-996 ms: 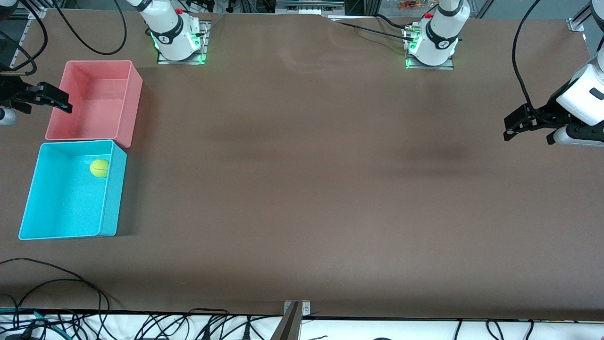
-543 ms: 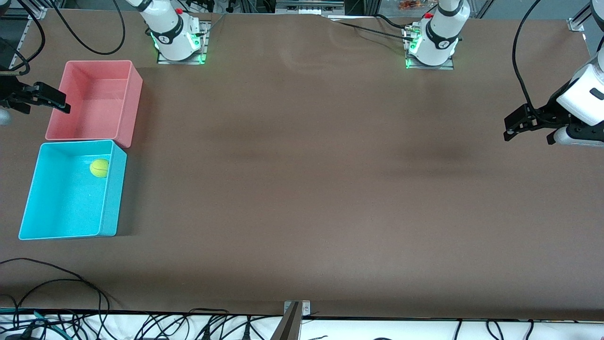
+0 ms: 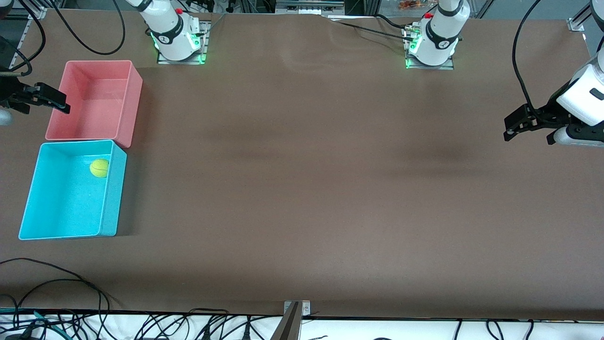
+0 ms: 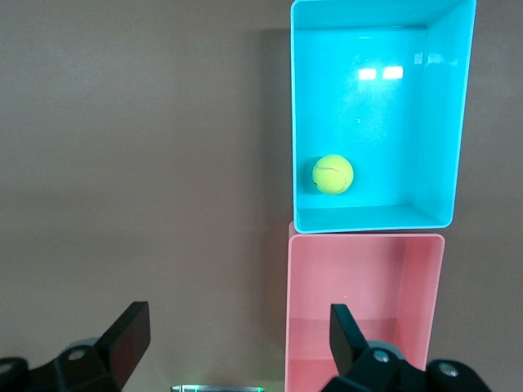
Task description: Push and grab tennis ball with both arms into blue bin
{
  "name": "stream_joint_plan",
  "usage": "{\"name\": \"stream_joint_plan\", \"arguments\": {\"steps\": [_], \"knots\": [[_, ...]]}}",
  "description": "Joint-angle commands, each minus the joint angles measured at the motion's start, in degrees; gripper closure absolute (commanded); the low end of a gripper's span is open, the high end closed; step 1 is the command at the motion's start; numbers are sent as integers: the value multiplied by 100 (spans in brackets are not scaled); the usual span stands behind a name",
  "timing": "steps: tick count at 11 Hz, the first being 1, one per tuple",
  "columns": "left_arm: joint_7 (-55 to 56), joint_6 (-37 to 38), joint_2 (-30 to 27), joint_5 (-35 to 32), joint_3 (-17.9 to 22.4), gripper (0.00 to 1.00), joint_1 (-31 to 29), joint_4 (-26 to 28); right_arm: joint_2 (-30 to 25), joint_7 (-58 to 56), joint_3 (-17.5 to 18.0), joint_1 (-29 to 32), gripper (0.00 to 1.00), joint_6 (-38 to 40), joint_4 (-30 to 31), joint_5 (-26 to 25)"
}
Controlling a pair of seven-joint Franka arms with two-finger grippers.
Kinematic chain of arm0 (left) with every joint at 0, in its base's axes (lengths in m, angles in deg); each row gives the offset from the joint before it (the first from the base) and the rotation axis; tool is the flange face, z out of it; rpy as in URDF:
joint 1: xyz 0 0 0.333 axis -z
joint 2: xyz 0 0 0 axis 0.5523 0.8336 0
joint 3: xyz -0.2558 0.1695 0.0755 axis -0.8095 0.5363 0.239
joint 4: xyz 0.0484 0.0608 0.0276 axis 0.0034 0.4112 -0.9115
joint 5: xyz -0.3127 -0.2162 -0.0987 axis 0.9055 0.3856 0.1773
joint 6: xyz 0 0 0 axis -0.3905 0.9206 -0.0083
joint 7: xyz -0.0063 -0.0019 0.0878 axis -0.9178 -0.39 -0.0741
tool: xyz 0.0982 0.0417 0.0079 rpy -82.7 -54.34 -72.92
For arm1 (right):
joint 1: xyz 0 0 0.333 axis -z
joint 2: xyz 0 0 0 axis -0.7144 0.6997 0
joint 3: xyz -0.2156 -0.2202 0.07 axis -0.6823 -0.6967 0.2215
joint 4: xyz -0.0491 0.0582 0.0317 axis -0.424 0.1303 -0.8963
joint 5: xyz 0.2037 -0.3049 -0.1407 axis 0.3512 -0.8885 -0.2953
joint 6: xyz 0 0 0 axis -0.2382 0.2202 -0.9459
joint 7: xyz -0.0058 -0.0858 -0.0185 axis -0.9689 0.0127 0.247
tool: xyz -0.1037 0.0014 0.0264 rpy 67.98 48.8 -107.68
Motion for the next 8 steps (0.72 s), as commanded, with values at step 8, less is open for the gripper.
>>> {"name": "stream_joint_plan", "arguments": {"steps": [8], "knots": [[-79,86,44,-79,3,0,-23,-105,45,198,95,37,1,44,-134,-5]]}}
